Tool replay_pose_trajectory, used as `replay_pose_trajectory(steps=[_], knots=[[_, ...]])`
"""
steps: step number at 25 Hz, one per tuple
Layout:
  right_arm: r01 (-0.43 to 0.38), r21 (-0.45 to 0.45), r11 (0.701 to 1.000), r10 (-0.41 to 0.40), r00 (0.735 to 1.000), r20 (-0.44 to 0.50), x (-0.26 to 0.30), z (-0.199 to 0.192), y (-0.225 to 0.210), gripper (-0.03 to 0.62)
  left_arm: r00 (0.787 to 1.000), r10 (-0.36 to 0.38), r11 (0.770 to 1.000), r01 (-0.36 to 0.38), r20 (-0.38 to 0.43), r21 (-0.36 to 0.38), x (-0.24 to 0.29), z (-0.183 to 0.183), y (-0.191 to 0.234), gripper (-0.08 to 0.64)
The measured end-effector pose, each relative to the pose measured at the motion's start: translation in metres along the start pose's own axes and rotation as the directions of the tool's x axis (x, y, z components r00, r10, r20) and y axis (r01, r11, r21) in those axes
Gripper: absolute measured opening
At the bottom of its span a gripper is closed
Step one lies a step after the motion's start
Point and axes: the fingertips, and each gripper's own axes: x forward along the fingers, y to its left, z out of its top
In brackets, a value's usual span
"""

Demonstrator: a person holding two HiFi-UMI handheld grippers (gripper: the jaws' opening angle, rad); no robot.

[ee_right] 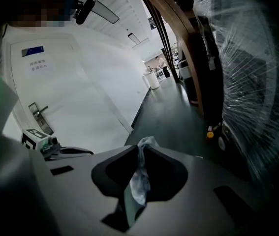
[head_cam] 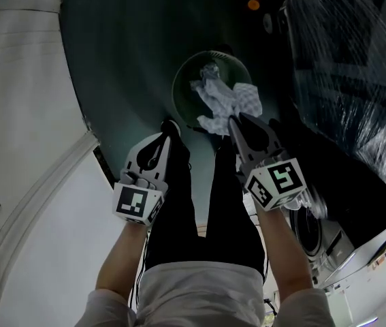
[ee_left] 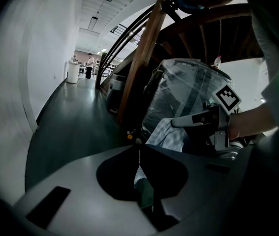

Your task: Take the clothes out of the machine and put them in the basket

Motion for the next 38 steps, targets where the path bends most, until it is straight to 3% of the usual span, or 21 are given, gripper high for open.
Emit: replay_pose_trajectory(steps=[13,17,28,30,32,33,38], knots=[[0.019,-0.063,0.998,-0.029,0.985,-0.168,0.065,-0.077,-0.039,0.052,0.998,0.030,0.998,-0.033,-0.053,-0.046,0.051,-0.062,0.033,0.021],[0.013,-0.105,0.994,-0.037,0.973,-0.229,0.089,-0.105,-0.052,0.054,0.997,0.027,0.999,-0.028,-0.079,-0.015,0.068,-0.075,0.038,0.021],[-0.035,-0.272,0.962,-0.098,0.884,-0.457,0.126,-0.177,-0.073,0.057,0.992,0.021,0.999,-0.026,-0.124,-0.032,0.099,-0.101,0.052,0.021],[-0.027,-0.283,0.959,-0.116,0.872,-0.475,0.128,-0.186,-0.078,0.097,0.991,0.024,0.999,-0.029,-0.132,-0.039,0.101,-0.104,0.054,0.021],[-0.009,-0.273,0.962,-0.130,0.865,-0.485,0.129,-0.187,-0.078,0.213,0.990,0.023,0.999,-0.030,-0.140,-0.045,0.102,-0.105,0.055,0.021],[-0.001,-0.273,0.962,-0.137,0.864,-0.485,0.129,-0.187,-0.078,0.242,0.989,0.023,0.998,-0.030,-0.144,-0.046,0.102,-0.106,0.055,0.021],[0.011,-0.265,0.964,-0.142,0.863,-0.484,0.129,-0.189,-0.073,0.244,0.988,0.021,0.999,-0.028,-0.156,-0.042,0.099,-0.112,0.052,0.021]])
